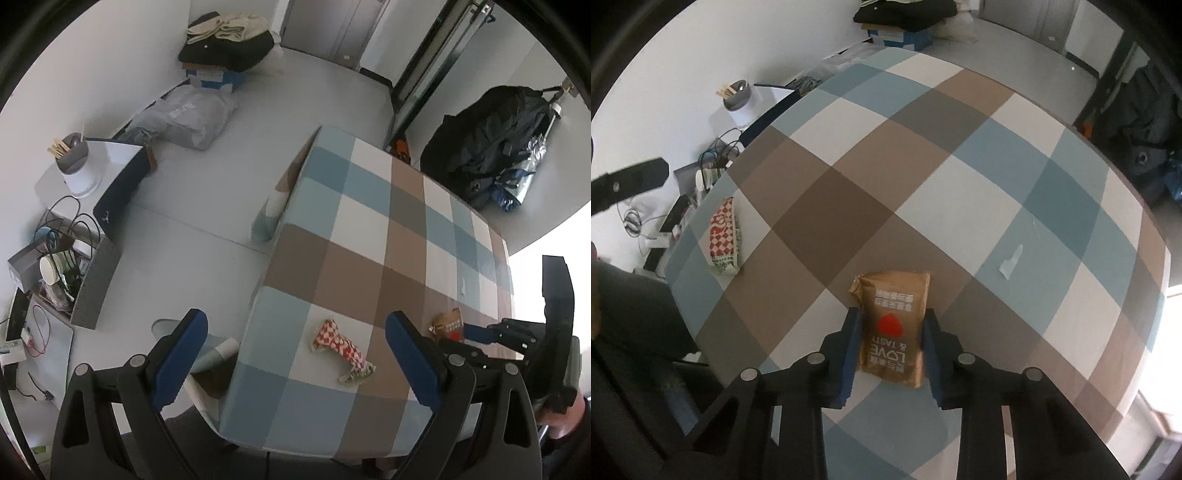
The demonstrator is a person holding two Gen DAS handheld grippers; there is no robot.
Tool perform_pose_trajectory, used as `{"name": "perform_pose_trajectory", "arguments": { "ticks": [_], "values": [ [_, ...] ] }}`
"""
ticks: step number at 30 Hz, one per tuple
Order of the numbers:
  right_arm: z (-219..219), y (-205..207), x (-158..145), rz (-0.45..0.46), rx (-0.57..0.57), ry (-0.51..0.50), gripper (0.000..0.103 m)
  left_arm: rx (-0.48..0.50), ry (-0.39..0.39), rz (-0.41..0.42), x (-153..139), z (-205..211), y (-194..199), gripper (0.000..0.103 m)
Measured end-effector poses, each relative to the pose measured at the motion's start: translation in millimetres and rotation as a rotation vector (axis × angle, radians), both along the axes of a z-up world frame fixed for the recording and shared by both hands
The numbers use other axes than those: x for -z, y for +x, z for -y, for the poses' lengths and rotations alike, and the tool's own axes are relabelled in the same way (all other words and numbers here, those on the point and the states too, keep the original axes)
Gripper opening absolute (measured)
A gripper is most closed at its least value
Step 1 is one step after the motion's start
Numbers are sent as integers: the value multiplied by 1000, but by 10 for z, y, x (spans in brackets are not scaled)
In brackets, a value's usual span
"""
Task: Collect trash
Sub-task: 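Grasp the brown LOVE & TASTY packet with the right gripper, then grasp the red-white printed wrapper with the left gripper while right holds the packet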
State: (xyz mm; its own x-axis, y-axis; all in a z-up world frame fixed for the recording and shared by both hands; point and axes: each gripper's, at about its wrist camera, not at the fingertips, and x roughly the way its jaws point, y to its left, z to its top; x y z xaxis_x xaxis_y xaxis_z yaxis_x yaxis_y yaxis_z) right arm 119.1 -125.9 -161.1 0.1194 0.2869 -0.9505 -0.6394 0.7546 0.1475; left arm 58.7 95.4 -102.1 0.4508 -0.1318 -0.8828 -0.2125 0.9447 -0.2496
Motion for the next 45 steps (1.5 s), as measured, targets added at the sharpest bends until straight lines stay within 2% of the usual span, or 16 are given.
{"name": "perform_pose_trajectory", "arguments": {
  "ticks": [9,15,18,20,22,25,27,28,33,35,36,39,41,45],
  "values": [
    [79,2,-83,1,38,36,28,46,-4,-45,91,64,-13,95],
    [386,14,-232,-8,85,91,28,73,-58,-94,198,127,23,95],
    [572,31,-310,-9,121,123,28,83,-51,-112,256,192,55,93],
    [645,38,-349,-8,143,137,28,97,-44,-125,284,240,71,84],
    [741,41,-395,-5,161,154,28,118,-35,-143,328,285,88,80],
    [848,56,-445,3,189,173,28,136,-41,-167,383,344,108,59],
    [914,69,-467,-1,210,183,28,155,-9,-151,362,400,106,50],
    [920,71,-471,-2,217,186,28,168,11,-157,371,438,109,42],
    [964,63,-520,10,230,200,28,213,92,-116,365,584,75,34],
    [969,62,-520,12,234,201,28,233,99,-106,360,606,54,24],
    [972,58,-517,11,235,202,28,242,96,-103,360,614,51,22],
    [988,42,-518,10,237,203,27,261,119,-98,351,643,31,21],
    [996,40,-522,9,240,205,18,276,125,-100,350,647,35,19],
    [1051,55,-501,-34,273,240,18,301,125,-94,338,692,54,16]
  ]
}}
